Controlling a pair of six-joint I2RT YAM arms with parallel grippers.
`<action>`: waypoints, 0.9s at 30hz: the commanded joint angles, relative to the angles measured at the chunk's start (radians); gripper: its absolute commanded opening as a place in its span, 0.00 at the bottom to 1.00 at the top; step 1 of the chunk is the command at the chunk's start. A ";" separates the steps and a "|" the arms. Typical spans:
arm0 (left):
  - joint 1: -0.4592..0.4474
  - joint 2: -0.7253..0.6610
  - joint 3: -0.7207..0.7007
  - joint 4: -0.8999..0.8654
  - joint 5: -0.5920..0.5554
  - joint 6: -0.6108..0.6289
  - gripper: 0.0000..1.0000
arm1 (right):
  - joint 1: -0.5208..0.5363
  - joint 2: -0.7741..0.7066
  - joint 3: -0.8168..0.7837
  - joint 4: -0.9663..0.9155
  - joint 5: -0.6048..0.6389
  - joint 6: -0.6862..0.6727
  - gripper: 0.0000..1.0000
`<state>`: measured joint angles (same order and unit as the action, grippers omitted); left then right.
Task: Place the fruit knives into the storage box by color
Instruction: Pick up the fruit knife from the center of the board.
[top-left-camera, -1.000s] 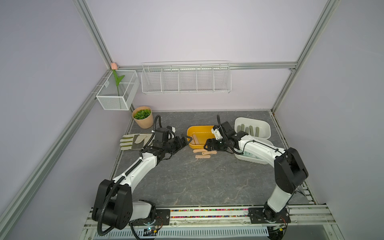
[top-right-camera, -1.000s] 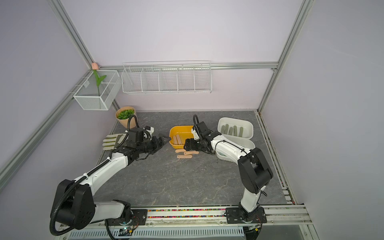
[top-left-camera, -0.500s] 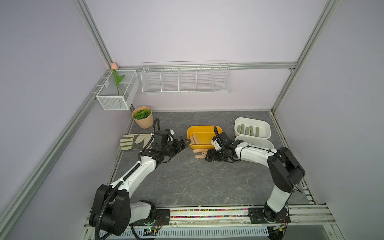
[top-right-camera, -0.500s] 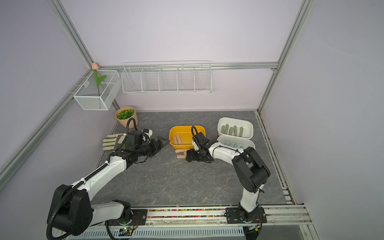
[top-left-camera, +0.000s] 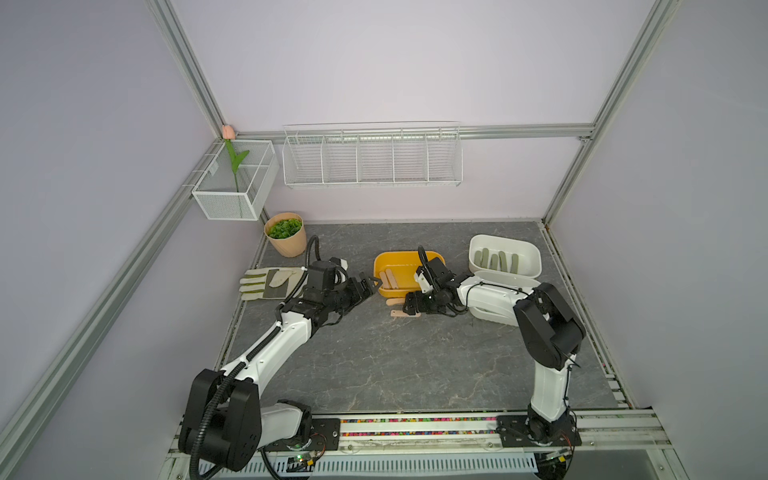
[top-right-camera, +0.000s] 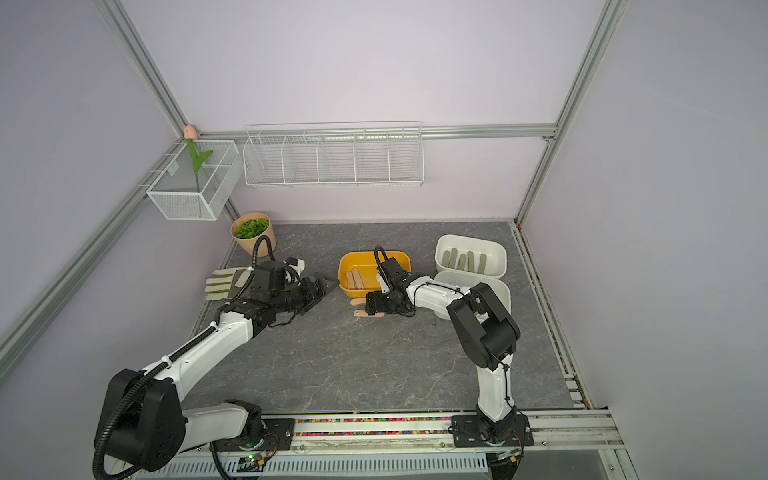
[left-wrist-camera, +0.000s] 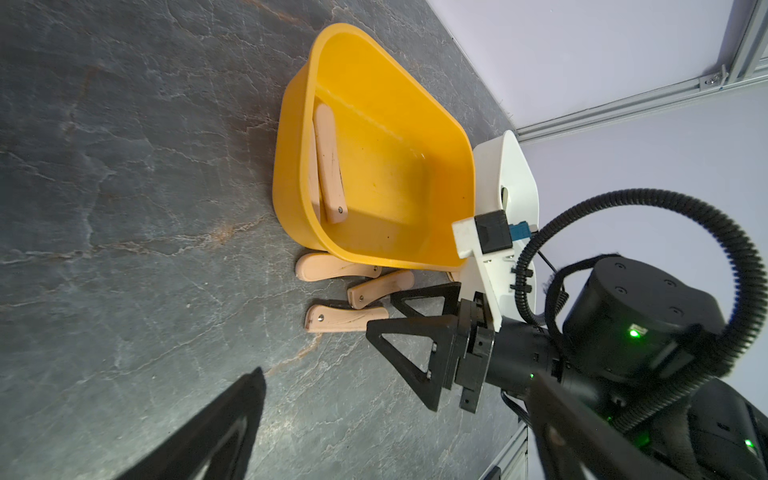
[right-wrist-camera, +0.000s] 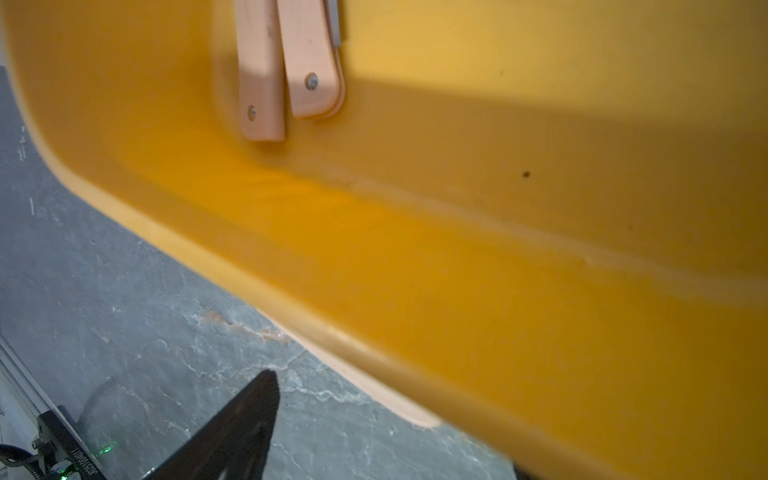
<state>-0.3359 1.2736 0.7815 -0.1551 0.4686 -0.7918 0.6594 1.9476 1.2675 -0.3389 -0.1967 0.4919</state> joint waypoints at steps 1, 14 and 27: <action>-0.003 0.006 0.008 0.020 -0.002 0.006 0.99 | 0.019 0.037 0.005 -0.012 -0.037 -0.030 0.84; -0.003 -0.012 -0.002 0.034 0.004 0.006 0.99 | 0.179 -0.005 -0.012 -0.129 -0.037 -0.138 0.72; 0.019 -0.046 -0.002 -0.005 -0.013 0.034 0.99 | 0.198 0.051 0.136 -0.266 0.186 -0.131 0.73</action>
<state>-0.3305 1.2556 0.7815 -0.1497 0.4683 -0.7757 0.8593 1.9636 1.3701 -0.5465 -0.0700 0.3733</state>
